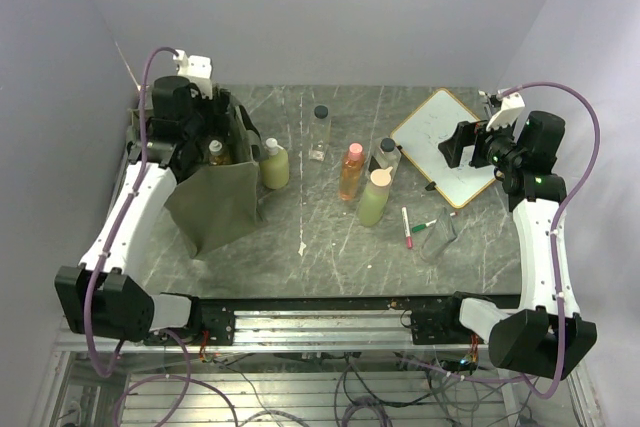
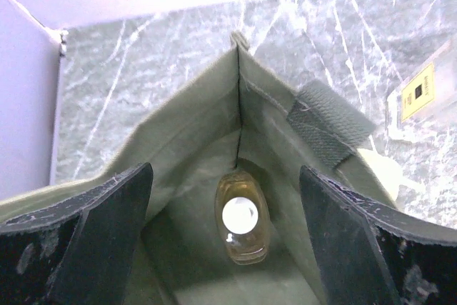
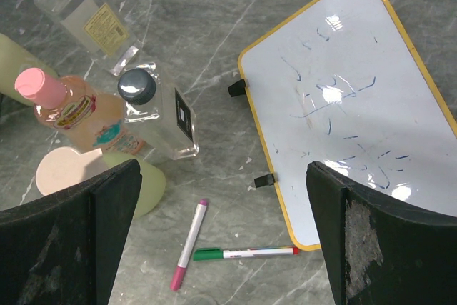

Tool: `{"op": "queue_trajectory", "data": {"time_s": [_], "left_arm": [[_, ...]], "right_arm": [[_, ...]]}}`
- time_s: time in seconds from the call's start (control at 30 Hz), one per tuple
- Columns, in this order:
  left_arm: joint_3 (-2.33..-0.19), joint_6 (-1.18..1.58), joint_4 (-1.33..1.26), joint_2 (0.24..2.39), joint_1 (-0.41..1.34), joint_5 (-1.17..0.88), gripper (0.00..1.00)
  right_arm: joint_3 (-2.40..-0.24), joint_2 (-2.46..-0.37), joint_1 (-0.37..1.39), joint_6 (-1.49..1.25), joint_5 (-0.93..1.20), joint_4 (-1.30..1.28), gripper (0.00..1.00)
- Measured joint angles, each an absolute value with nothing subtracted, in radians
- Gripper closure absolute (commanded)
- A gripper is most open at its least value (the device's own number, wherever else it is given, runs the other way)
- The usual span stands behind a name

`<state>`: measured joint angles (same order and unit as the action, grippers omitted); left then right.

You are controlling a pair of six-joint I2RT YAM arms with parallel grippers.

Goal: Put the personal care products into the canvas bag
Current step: Place the care product in the canvas bag.

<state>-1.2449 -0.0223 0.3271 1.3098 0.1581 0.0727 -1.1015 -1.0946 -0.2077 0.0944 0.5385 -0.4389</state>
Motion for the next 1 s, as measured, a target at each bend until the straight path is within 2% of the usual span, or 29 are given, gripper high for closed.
{"op": "queue_trajectory", "data": {"time_s": [0.17, 0.27, 0.47, 1.0], "left_arm": [[-1.291, -0.061, 0.346, 1.247, 0.158, 0.059, 0.08], [-1.344, -0.073, 0.365, 1.228, 0.158, 0.022, 0.04], [-1.427, -0.117, 0.412, 1.219, 0.169, -0.085, 0.02], [-1.491, -0.302, 0.541, 1.243, 0.391, -0.163, 0.02]], "right_arm": [[-1.102, -1.095, -0.208, 0.094, 0.539, -0.439, 0.00], [-1.102, -1.095, -0.208, 0.094, 0.543, -0.439, 0.00], [-1.125, -1.103, -0.208, 0.097, 0.546, -0.453, 0.00], [-1.274, -1.250, -0.159, 0.110, 0.543, -0.450, 0.00]]}}
